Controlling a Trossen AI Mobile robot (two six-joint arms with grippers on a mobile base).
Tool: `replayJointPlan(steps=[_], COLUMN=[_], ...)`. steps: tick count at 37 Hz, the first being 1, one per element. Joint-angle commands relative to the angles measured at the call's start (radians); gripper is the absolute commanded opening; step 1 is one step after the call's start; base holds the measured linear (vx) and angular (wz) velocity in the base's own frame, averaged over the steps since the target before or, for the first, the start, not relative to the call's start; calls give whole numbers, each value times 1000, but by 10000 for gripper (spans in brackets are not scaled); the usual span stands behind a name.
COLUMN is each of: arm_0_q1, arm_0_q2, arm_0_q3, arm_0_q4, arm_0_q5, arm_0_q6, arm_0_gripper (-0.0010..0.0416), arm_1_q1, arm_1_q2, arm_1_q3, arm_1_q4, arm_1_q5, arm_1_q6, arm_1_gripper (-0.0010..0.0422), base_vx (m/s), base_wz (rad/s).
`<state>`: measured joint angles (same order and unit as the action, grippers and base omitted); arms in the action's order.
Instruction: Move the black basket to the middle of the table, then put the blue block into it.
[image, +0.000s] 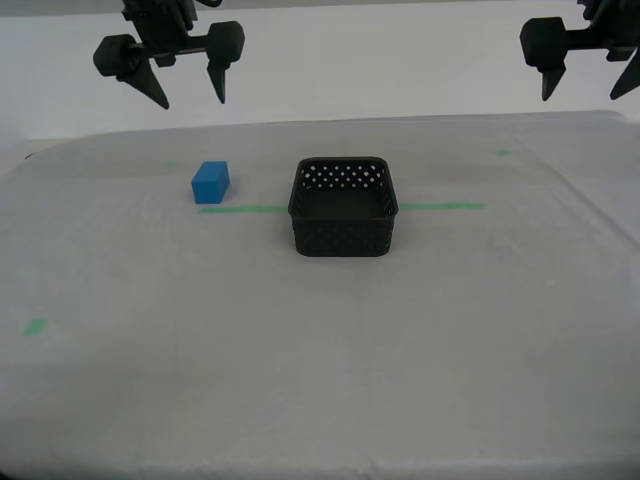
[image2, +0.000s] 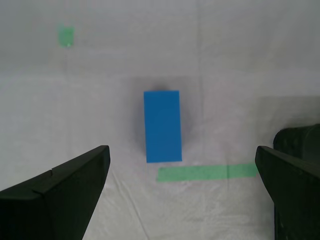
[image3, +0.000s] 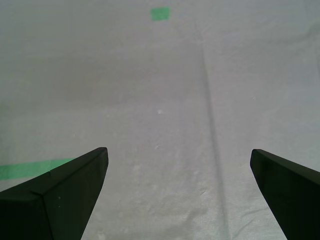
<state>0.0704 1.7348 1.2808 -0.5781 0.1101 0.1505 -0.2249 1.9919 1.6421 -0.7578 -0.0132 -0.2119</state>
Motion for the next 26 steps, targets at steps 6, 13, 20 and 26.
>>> replayJointPlan(steps=[6, 13, 20, 26], arm_0_q1=[1, 1, 1, 1], arm_0_q2=[0, 0, 0, 0], arm_0_q3=[1, 1, 1, 1], arm_0_q4=[3, 8, 21, 29], arm_0_q5=[3, 3, 3, 2], arm_0_q6=[-1, -1, -1, -1], arm_0_gripper=[399, 398, 399, 398], arm_1_q1=[1, 0, 0, 1], arm_1_q2=[20, 78, 108, 140], arm_1_q3=[-5, -6, -10, -9], arm_1_q4=[34, 60, 91, 116], arm_1_q5=[1, 3, 11, 15], arm_1_q6=[-16, -11, -14, -17], arm_1_gripper=[401, 401, 401, 401], base_vx=[0, 0, 0, 0], base_wz=[0, 0, 0, 0])
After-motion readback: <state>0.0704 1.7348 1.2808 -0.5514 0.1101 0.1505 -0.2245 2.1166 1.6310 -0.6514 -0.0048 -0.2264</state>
